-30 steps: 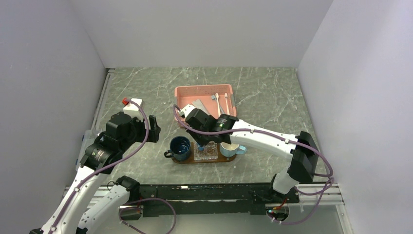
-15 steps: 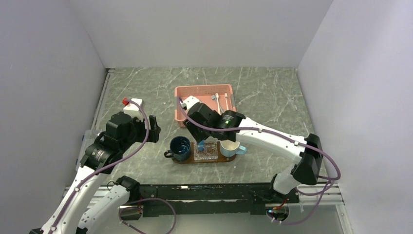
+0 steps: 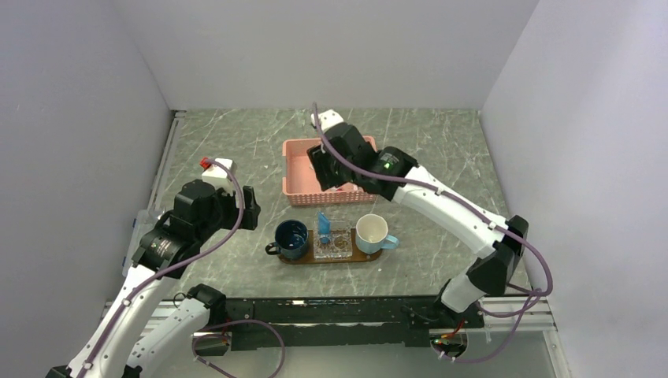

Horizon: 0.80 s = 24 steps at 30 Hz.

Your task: Prepare toiletry sets of a toothbrush and toothpaste on the tray

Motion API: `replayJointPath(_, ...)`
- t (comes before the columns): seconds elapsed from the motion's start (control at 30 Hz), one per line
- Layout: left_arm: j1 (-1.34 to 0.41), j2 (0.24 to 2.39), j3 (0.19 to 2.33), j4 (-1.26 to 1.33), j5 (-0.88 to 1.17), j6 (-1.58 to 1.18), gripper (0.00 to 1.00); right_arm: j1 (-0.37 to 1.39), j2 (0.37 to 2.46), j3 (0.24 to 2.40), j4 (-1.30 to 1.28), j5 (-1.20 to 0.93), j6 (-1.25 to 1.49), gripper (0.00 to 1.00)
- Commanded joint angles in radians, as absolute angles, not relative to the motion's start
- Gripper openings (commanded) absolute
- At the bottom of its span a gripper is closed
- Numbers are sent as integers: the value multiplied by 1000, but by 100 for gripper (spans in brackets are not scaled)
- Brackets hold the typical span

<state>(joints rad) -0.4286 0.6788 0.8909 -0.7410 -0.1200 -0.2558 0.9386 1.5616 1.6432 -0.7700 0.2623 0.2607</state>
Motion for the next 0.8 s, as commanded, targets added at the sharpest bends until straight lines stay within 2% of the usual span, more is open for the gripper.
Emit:
replayJointPath(0.0, -423, 684, 886, -694, -114, -242, 100, 868, 1620, 1730, -783, 226, 242, 54)
replayJointPath(0.27, -417, 693, 887, -689, -106, -237, 99, 785, 1794, 1861, -847, 224, 223, 56)
replayJointPath(0.77, -415, 755, 884, -674, -82, -236, 99, 713, 2023, 1910, -746, 80, 261, 58)
